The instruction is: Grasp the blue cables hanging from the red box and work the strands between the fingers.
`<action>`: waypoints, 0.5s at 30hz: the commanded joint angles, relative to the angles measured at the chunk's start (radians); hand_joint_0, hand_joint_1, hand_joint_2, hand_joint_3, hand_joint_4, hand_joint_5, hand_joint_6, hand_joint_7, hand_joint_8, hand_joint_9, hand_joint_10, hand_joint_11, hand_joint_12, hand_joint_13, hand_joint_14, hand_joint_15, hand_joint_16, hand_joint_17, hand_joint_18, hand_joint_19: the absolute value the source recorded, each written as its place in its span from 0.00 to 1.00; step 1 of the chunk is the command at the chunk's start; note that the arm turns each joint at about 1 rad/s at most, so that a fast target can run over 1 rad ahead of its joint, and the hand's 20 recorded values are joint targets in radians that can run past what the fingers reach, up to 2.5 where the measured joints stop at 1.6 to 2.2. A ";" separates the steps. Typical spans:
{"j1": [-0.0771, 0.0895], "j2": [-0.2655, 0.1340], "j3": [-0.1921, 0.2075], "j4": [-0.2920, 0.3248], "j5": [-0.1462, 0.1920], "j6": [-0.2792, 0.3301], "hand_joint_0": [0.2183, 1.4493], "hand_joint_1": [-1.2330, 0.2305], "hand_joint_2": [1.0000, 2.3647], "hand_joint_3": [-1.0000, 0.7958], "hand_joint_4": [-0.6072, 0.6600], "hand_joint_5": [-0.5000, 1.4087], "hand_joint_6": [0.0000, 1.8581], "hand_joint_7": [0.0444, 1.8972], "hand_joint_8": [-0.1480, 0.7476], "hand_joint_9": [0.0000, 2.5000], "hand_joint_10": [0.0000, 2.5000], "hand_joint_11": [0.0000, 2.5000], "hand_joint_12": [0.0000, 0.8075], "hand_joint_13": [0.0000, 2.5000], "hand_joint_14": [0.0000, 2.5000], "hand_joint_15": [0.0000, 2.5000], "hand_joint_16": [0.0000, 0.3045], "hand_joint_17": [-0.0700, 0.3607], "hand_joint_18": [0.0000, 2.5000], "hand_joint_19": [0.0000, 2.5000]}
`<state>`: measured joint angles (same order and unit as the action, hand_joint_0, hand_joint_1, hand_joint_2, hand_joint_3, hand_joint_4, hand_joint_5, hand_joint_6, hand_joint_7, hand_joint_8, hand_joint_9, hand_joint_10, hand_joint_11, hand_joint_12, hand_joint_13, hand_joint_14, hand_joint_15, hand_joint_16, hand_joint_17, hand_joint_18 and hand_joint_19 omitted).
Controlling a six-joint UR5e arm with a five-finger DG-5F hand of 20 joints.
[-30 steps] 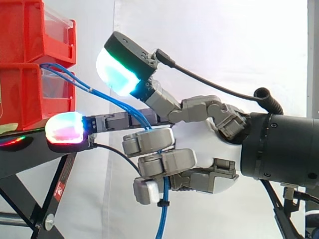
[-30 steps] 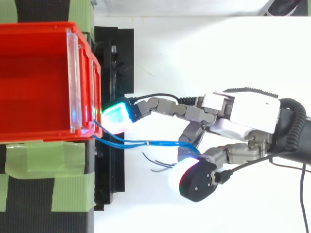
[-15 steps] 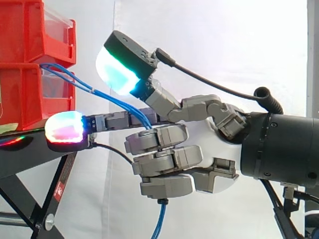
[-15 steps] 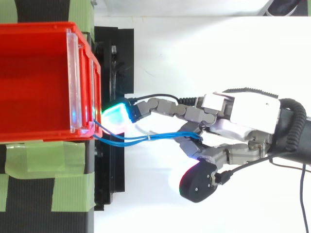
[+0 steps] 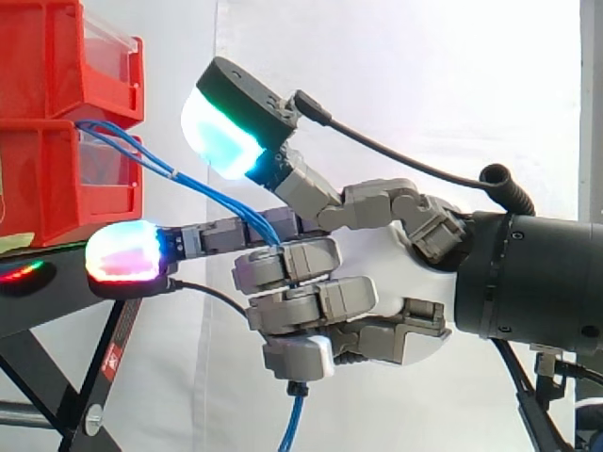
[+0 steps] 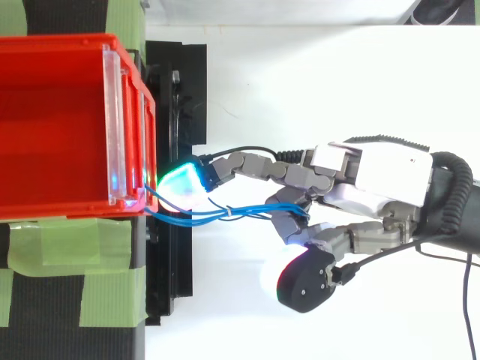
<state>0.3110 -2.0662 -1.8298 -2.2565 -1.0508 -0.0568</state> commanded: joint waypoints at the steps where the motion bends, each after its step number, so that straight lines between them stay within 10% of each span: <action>1: -0.001 0.000 0.001 0.000 0.000 0.000 0.46 0.46 0.00 0.00 0.69 0.20 0.00 0.38 0.57 0.28 1.00 0.58 0.56 0.42 1.00 0.41 0.19 0.47 0.56 0.36; 15: -0.001 0.000 0.004 0.000 0.000 0.000 0.44 0.46 0.00 0.00 0.73 0.25 0.00 0.39 0.65 0.39 1.00 0.79 0.74 0.58 1.00 0.49 0.26 0.58 0.75 0.21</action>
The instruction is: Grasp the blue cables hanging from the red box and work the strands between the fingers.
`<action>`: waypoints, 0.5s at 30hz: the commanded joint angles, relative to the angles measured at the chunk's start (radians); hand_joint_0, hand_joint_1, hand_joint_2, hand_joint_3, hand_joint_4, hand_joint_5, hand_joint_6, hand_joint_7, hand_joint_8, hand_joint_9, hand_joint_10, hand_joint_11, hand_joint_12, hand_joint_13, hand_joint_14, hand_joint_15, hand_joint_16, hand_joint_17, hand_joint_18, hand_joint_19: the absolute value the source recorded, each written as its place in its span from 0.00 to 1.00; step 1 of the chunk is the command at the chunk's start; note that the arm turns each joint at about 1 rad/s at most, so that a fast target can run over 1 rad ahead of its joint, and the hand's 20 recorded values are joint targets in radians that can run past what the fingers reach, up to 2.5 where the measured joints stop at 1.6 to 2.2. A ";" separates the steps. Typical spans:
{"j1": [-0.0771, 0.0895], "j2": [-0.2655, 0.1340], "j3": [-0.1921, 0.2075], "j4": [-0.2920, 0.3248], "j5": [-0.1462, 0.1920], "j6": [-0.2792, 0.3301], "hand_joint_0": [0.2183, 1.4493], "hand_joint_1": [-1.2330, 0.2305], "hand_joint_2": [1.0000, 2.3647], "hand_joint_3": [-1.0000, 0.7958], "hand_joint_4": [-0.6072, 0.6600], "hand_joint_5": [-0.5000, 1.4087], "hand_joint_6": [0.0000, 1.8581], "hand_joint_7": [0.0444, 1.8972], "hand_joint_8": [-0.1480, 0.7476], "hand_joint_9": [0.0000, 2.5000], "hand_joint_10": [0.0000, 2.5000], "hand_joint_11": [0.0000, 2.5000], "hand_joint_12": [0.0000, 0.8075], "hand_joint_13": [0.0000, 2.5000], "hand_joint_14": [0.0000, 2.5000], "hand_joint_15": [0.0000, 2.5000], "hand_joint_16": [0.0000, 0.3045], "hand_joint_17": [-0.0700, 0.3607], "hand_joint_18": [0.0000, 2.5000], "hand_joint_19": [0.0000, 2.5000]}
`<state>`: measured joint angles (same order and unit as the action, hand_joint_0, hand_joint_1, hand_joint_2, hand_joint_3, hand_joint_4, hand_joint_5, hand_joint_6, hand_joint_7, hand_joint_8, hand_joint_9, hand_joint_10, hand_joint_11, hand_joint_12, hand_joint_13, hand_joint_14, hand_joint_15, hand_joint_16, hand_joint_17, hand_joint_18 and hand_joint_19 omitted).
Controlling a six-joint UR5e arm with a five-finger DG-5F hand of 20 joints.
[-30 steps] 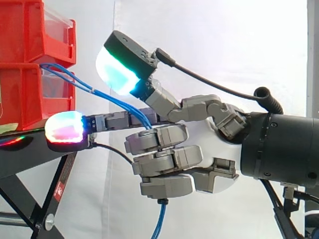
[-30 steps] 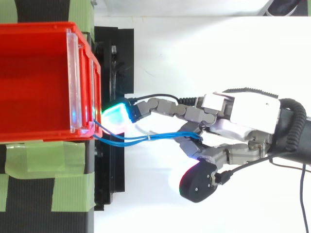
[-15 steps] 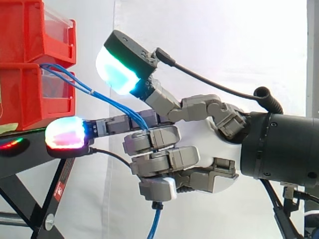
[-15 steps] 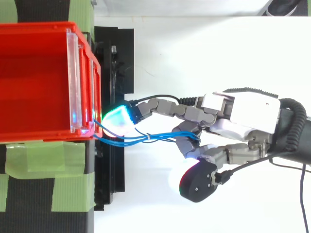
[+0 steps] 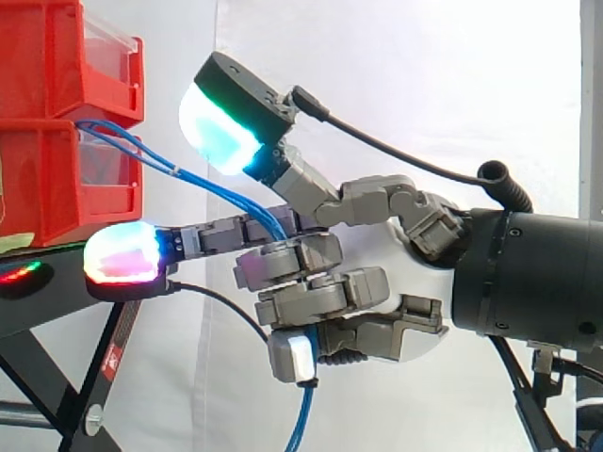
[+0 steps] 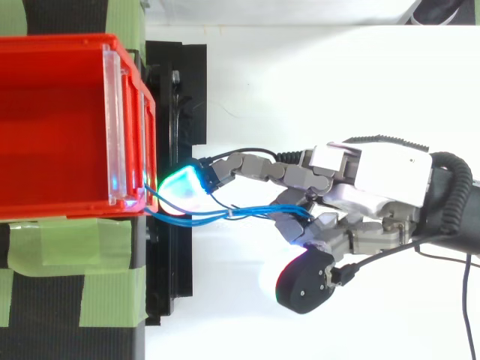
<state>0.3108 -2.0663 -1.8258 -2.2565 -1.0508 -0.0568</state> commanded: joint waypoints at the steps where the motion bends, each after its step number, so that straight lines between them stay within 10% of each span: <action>1: 0.001 0.000 0.000 0.000 0.000 0.000 0.44 0.46 0.00 0.00 0.74 0.25 0.01 0.39 0.65 0.39 1.00 0.79 0.74 0.59 1.00 0.49 0.26 0.57 0.76 0.21; 2: 0.001 0.000 0.000 0.000 0.000 0.000 0.44 0.46 0.00 0.00 0.74 0.25 0.00 0.39 0.66 0.41 1.00 0.80 0.76 0.60 1.00 0.50 0.79 0.58 0.79 0.21; 15: -0.001 0.000 0.002 0.000 0.000 0.000 0.42 0.47 0.00 0.00 0.79 0.33 0.01 0.39 0.75 0.56 1.00 1.00 0.88 0.77 1.00 0.57 0.90 0.64 1.00 0.22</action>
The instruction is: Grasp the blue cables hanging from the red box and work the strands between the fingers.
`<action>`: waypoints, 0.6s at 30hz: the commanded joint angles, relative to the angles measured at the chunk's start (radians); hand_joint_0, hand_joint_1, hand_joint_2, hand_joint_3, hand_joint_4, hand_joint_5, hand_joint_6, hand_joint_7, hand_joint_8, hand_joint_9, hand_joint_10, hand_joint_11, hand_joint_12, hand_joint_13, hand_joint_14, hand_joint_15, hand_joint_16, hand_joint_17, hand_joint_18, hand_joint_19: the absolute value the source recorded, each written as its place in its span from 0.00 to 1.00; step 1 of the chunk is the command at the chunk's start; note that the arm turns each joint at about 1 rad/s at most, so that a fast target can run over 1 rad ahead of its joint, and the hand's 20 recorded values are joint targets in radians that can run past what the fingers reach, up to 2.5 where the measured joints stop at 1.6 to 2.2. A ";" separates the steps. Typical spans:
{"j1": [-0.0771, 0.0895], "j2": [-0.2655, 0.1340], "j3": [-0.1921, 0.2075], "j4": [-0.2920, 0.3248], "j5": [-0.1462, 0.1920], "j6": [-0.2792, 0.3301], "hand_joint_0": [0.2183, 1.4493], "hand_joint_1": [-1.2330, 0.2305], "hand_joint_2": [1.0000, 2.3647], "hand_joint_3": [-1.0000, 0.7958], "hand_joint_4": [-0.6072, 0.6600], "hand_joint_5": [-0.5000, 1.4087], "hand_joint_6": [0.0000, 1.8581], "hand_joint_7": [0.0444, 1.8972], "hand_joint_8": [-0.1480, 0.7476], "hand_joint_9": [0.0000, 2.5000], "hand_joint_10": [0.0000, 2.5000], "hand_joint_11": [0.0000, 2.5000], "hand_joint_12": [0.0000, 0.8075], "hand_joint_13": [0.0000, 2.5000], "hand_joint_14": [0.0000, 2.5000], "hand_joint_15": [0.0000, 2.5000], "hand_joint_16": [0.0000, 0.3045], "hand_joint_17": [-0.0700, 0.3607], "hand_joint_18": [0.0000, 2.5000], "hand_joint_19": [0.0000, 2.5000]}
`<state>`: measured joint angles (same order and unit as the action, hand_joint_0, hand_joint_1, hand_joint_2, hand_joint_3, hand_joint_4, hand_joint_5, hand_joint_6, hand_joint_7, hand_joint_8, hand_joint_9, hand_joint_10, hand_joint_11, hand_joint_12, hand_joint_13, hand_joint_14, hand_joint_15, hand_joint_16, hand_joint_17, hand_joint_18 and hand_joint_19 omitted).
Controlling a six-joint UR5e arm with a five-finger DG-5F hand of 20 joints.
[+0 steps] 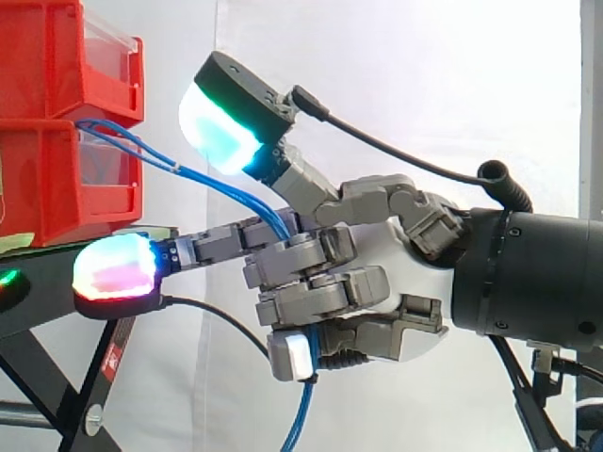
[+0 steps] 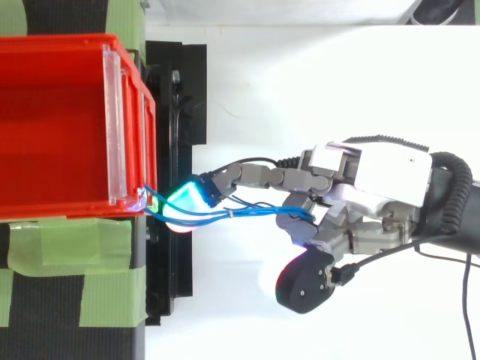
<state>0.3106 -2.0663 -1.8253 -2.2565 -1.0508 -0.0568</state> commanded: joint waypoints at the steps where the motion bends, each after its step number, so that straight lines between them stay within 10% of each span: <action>1: -0.001 -0.002 0.004 0.000 0.002 0.000 0.41 0.47 0.00 0.00 0.79 0.33 0.01 0.39 0.75 0.56 1.00 1.00 0.88 0.77 1.00 0.57 0.89 0.64 1.00 0.22; 18: 0.001 0.000 0.046 -0.133 0.005 0.012 0.41 0.47 0.00 0.00 0.78 0.32 0.01 0.39 0.74 0.54 1.00 1.00 0.87 0.76 1.00 0.57 0.90 0.64 1.00 0.22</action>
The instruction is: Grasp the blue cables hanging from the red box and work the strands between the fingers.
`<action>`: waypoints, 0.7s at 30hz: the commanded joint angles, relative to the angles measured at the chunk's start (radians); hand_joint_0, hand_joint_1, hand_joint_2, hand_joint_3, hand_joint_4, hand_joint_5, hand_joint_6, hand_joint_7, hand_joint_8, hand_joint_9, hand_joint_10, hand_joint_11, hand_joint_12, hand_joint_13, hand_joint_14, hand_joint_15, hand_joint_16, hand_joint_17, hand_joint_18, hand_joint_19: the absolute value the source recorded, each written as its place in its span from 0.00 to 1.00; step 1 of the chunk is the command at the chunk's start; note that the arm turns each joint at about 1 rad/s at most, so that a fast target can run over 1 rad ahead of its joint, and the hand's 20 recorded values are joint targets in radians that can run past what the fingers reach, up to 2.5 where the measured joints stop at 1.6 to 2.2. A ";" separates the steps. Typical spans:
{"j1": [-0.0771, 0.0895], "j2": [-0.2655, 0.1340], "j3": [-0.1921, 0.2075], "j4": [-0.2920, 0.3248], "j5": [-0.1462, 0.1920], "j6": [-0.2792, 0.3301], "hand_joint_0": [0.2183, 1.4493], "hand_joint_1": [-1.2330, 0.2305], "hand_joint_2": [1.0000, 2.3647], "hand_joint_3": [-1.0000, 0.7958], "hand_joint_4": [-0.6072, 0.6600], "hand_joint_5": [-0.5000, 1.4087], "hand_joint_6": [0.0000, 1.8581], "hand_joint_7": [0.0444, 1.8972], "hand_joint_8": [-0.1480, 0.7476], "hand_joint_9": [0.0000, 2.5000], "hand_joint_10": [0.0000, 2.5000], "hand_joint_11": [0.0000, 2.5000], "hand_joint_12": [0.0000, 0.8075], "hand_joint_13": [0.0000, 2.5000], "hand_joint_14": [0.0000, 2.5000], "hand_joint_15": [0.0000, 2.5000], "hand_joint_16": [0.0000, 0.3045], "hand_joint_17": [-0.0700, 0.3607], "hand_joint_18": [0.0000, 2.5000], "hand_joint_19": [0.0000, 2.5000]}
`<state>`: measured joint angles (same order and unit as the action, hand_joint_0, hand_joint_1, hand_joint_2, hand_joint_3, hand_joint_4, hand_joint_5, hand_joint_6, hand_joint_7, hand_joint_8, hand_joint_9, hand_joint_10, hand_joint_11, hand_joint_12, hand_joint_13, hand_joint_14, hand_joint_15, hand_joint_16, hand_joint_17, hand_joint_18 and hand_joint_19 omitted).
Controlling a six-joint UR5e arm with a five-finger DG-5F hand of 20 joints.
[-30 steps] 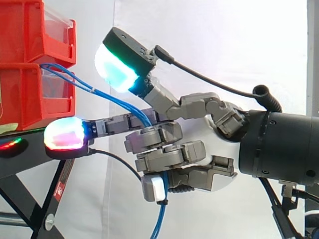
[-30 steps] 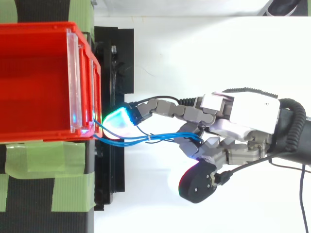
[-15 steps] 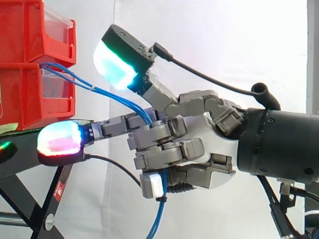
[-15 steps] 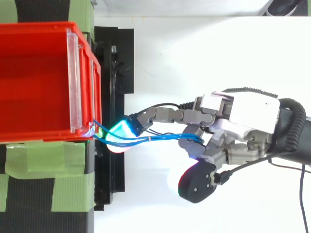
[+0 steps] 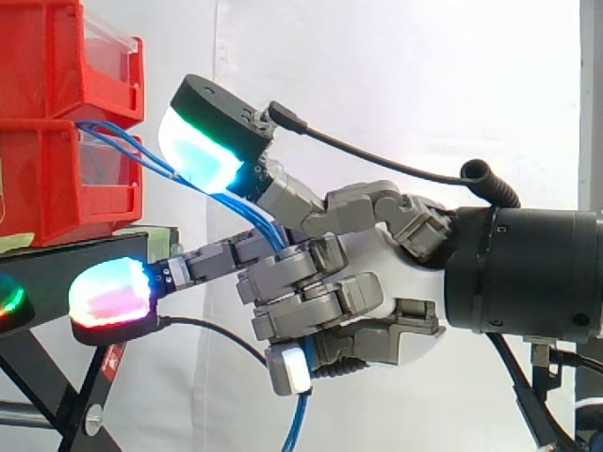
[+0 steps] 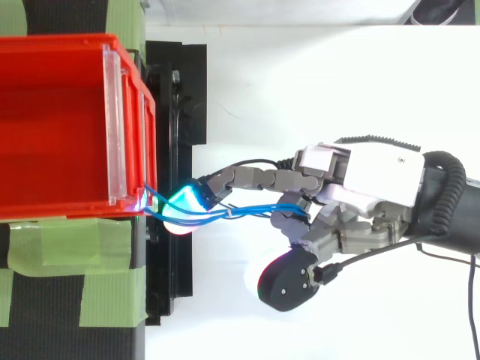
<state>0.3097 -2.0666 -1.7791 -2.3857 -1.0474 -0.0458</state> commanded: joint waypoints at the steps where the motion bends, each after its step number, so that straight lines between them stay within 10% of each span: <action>1: 0.003 -0.001 0.000 -0.004 0.001 -0.002 0.41 0.47 0.00 0.00 0.78 0.32 0.01 0.39 0.74 0.54 1.00 1.00 0.87 0.76 1.00 0.57 0.90 0.64 1.00 0.22; 21: 0.005 -0.001 0.000 -0.006 0.003 -0.020 0.41 0.47 0.00 0.00 0.77 0.31 0.01 0.39 0.73 0.53 1.00 1.00 0.86 0.75 1.00 0.57 0.88 0.63 1.00 0.22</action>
<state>0.3143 -2.0677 -1.7792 -2.3913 -1.0454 -0.0616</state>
